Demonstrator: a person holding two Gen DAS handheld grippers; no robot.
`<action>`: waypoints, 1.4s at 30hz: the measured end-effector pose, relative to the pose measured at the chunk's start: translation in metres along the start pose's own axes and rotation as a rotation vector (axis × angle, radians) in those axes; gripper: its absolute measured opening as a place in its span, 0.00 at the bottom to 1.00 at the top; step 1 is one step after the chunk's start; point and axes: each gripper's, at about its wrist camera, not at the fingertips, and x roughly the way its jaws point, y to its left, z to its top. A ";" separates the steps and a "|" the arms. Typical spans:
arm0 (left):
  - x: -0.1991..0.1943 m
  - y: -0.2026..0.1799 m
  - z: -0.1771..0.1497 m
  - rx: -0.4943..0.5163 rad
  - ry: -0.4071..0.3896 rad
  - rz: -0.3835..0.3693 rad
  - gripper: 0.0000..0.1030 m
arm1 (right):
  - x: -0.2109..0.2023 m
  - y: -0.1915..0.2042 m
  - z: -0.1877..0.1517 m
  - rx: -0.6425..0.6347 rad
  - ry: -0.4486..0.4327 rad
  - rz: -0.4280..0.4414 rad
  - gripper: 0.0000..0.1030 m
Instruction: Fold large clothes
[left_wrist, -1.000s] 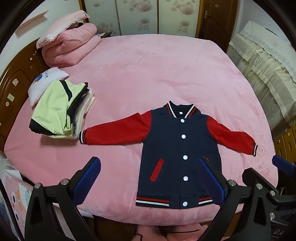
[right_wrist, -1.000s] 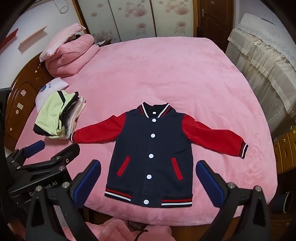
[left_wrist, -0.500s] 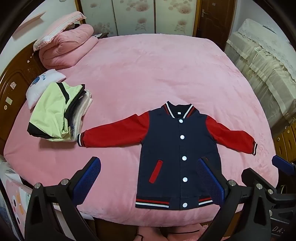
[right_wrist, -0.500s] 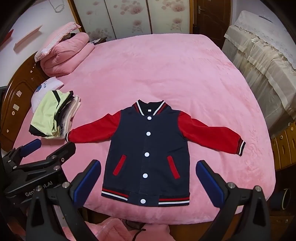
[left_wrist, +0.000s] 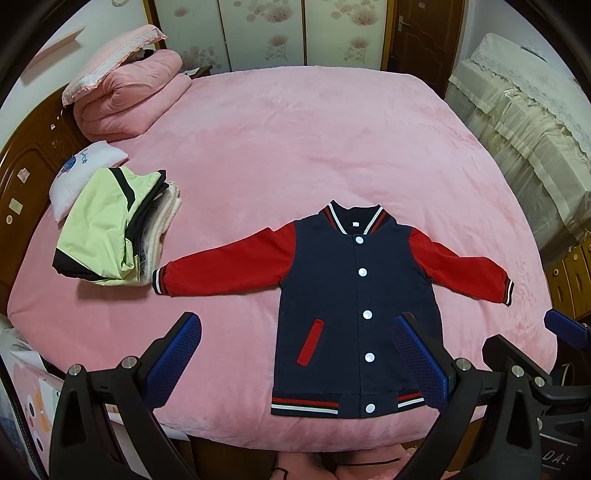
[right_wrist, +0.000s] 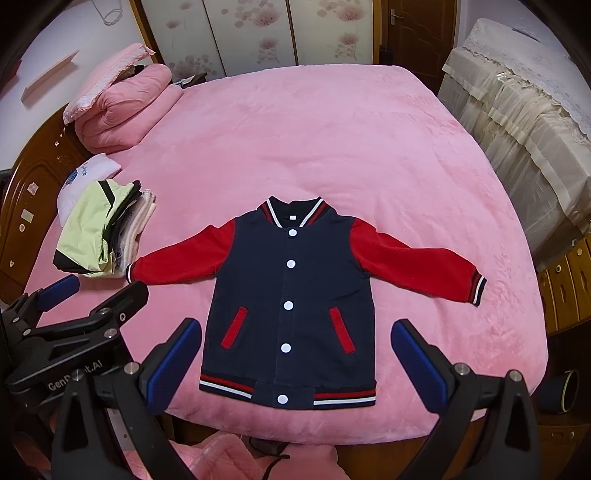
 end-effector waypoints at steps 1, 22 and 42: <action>0.000 0.000 0.000 0.000 0.001 -0.001 0.99 | 0.000 0.000 0.000 0.000 0.000 -0.001 1.00; 0.000 -0.001 0.001 0.001 0.001 0.001 0.99 | 0.001 0.000 0.002 -0.001 0.002 -0.002 1.00; 0.003 -0.002 0.002 -0.007 0.014 -0.001 0.99 | 0.003 -0.002 0.004 -0.017 0.005 -0.006 1.00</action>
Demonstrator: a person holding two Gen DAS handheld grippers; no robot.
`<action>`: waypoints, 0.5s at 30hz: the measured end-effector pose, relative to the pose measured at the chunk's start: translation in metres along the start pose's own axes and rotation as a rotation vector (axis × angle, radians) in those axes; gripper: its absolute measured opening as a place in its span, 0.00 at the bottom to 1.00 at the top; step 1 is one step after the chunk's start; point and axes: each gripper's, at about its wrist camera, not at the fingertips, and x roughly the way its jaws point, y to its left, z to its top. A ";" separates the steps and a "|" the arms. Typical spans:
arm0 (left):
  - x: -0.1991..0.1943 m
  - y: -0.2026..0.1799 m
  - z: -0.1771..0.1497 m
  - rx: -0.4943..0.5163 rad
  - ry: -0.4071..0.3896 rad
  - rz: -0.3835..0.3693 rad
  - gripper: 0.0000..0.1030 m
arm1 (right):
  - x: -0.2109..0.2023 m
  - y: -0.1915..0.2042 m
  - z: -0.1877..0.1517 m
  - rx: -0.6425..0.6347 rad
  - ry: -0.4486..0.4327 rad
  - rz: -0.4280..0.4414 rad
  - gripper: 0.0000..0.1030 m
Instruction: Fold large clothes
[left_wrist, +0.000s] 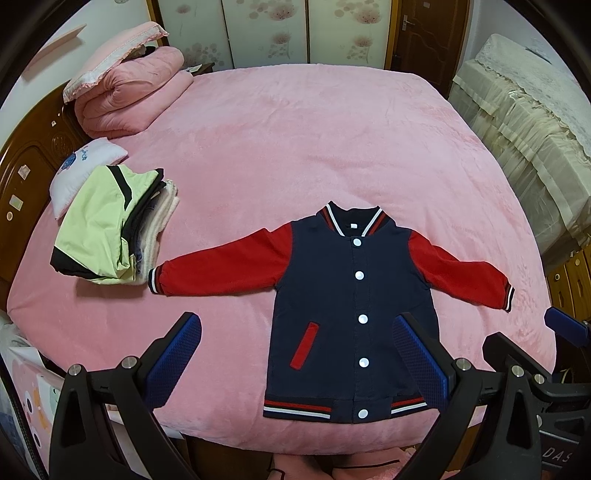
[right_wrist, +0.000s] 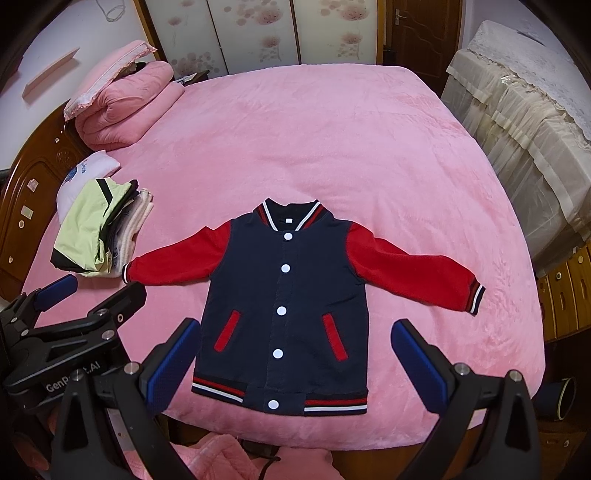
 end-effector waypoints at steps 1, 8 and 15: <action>0.001 0.000 -0.001 -0.005 0.006 -0.003 0.99 | 0.001 0.000 0.000 -0.004 0.003 0.002 1.00; 0.027 0.004 -0.016 -0.106 0.151 -0.052 0.99 | 0.018 -0.008 0.000 -0.041 0.055 0.040 1.00; 0.054 0.036 -0.075 -0.315 0.289 -0.045 0.99 | 0.043 -0.008 -0.023 -0.112 0.094 0.122 1.00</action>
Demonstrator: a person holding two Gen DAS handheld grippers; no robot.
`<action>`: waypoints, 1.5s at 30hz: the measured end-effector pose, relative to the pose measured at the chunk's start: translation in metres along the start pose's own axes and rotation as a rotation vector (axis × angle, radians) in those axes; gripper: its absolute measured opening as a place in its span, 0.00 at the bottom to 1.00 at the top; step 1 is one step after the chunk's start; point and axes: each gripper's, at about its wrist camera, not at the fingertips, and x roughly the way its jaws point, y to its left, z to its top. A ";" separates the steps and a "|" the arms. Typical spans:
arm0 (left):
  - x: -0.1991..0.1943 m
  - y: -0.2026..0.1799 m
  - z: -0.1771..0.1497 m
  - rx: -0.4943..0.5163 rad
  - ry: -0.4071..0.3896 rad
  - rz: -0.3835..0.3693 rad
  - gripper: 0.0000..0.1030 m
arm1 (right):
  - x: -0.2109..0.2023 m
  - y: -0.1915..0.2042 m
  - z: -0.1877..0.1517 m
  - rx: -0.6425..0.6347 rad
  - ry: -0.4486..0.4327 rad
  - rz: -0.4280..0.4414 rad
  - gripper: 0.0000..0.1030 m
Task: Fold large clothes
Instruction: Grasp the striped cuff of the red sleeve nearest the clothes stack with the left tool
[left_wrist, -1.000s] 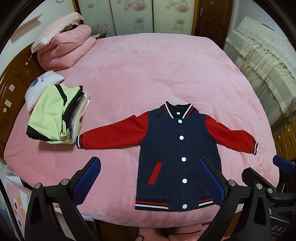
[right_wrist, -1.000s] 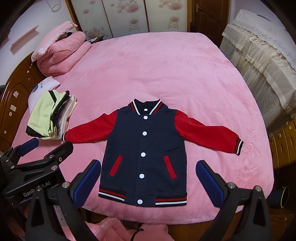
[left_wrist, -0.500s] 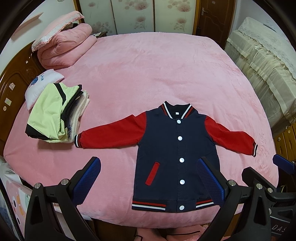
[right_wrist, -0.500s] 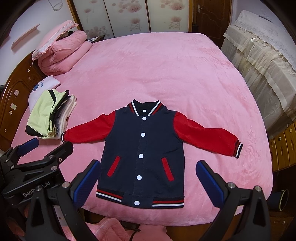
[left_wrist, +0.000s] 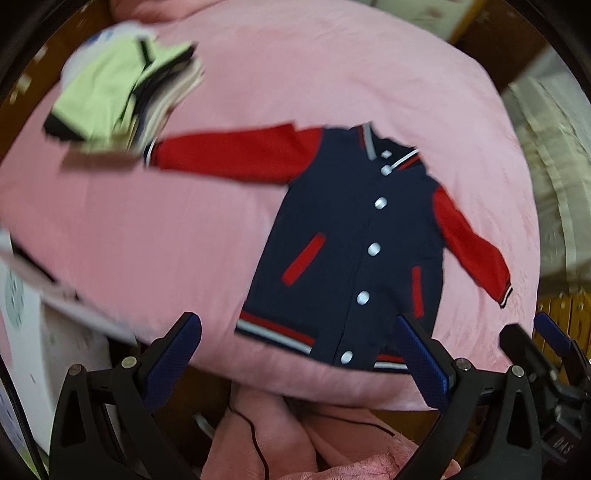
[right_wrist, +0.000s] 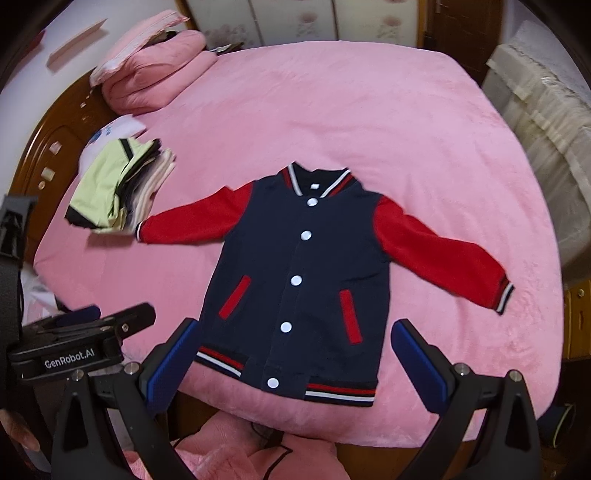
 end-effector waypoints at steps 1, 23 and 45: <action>0.004 0.008 -0.006 -0.024 0.008 0.006 0.99 | 0.004 0.000 -0.003 -0.005 0.001 0.009 1.00; 0.112 0.240 0.105 -0.165 -0.076 -0.094 0.82 | 0.096 0.133 0.036 -0.156 -0.003 -0.039 0.99; 0.231 0.254 0.236 0.013 -0.028 -0.120 0.46 | 0.196 0.192 0.067 0.037 0.172 -0.112 0.99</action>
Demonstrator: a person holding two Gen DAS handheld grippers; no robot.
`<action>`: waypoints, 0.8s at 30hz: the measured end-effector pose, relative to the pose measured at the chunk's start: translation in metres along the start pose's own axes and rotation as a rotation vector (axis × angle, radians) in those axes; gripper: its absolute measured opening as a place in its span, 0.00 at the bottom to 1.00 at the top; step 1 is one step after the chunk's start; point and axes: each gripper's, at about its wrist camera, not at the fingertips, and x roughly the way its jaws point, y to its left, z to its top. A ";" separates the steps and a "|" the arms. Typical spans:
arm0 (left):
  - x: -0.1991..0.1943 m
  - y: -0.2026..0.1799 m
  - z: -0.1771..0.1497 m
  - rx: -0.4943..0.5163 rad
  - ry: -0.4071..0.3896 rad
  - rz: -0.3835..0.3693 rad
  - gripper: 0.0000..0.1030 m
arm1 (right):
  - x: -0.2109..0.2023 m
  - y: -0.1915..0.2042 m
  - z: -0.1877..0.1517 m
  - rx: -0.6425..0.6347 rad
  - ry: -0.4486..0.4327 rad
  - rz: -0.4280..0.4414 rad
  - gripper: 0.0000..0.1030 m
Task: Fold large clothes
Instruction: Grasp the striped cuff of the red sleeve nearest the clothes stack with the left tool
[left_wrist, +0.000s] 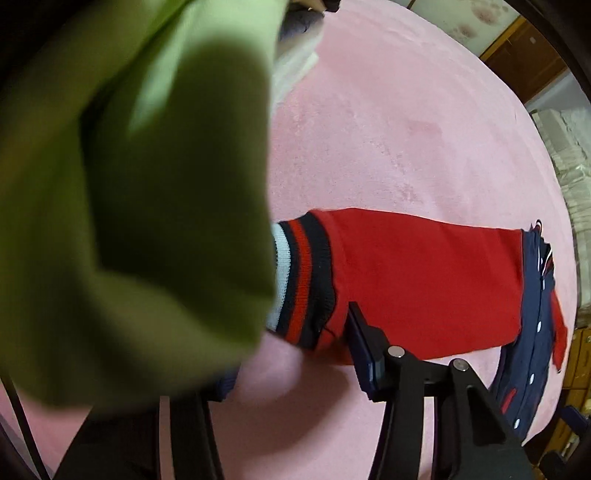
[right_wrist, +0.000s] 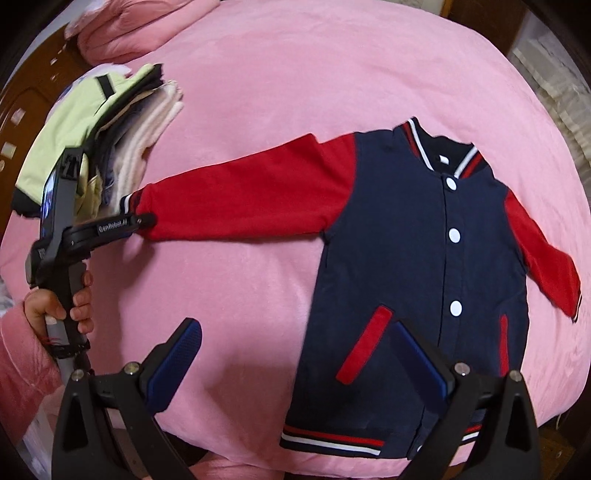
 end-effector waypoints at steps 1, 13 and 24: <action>-0.001 0.000 0.001 -0.010 -0.006 -0.012 0.43 | 0.001 -0.002 0.001 0.017 0.001 0.003 0.99; -0.047 -0.063 -0.020 -0.030 -0.067 -0.007 0.29 | 0.008 -0.050 -0.009 0.185 -0.067 0.039 0.99; -0.072 -0.248 -0.063 0.029 -0.135 -0.231 0.29 | 0.003 -0.174 -0.041 0.356 -0.139 0.064 1.00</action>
